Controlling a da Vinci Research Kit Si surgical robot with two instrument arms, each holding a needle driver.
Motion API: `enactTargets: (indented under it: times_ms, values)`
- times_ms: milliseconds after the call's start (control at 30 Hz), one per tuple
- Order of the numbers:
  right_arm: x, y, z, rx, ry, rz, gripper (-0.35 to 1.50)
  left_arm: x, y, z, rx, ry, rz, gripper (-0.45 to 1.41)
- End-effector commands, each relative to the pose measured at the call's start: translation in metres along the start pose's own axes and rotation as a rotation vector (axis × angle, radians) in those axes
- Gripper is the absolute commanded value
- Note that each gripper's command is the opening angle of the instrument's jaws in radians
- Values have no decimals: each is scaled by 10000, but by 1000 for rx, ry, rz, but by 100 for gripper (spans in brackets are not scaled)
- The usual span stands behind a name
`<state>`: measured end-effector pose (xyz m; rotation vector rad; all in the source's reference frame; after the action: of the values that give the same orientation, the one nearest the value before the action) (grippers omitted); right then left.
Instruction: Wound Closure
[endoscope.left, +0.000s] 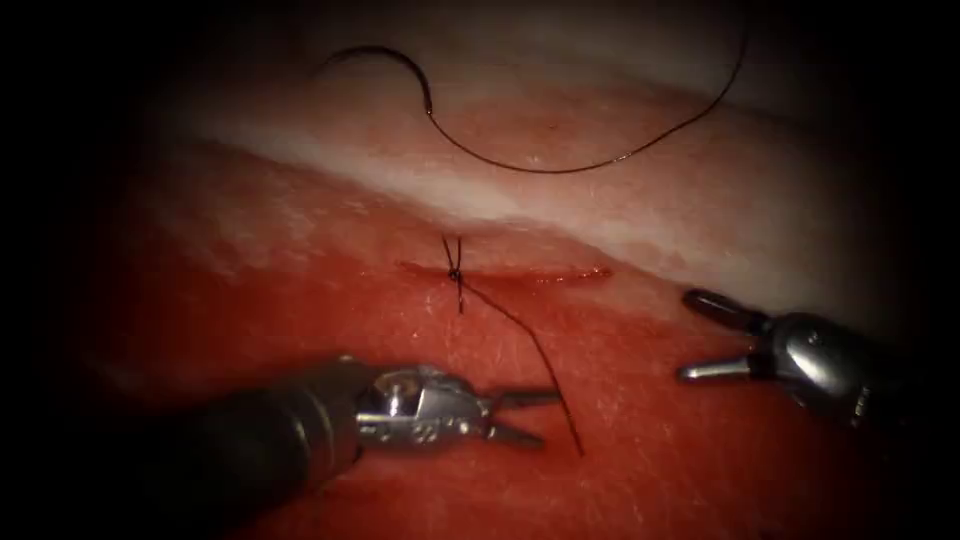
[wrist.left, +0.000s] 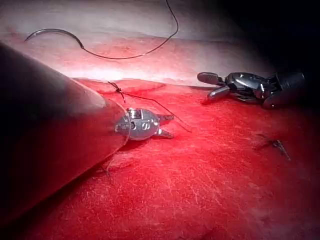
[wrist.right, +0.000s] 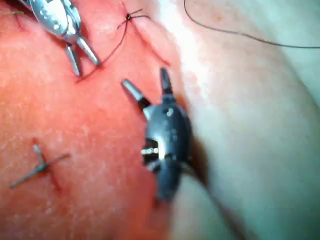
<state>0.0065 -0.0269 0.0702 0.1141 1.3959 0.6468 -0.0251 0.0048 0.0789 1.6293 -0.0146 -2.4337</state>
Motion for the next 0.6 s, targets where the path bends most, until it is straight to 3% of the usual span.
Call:
enactTargets:
  times_ms: [33,333,600]
  values:
    - [-7,-3,7,3,-1,0,148,-2,0,6,1,3,0,14]
    - [-7,-4,7,1,-2,0,148,9,-1,-6,9,21,-2,10]
    - [-8,-7,10,8,-7,-2,148,6,-8,13,21,27,-3,19]
